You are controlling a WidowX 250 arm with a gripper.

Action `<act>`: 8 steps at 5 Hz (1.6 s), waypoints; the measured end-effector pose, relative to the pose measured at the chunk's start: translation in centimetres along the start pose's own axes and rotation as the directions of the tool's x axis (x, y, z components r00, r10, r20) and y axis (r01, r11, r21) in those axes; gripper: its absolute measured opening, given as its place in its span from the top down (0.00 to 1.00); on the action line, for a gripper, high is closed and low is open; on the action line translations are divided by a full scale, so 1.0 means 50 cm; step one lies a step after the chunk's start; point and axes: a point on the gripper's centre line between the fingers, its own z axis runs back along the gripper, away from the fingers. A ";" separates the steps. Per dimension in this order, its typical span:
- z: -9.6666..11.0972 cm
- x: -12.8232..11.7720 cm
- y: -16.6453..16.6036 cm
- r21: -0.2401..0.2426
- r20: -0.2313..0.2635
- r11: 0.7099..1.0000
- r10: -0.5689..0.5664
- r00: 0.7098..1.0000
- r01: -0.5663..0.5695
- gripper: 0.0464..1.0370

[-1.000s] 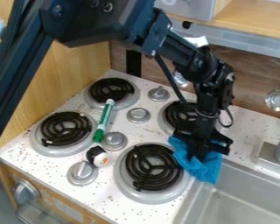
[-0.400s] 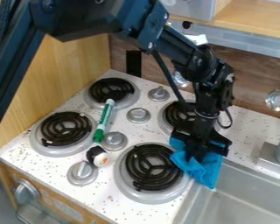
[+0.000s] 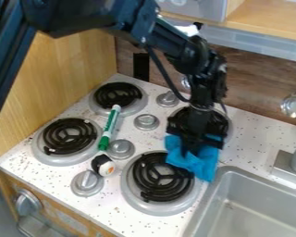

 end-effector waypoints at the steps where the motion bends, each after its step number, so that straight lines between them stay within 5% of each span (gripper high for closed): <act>1: 0.008 0.017 0.032 0.005 0.001 0.999 0.038 0.999 -0.038 0.95; 4: 0.009 0.057 0.043 0.017 0.006 0.995 0.103 0.995 -0.103 0.92; 6: 0.010 0.037 0.055 0.039 0.011 0.996 0.083 0.997 -0.083 0.40; 7: 0.062 0.019 0.064 0.020 0.077 0.998 0.057 0.995 -0.059 0.11; 8: 0.068 -0.009 0.077 0.025 0.122 0.999 0.020 0.992 -0.024 0.03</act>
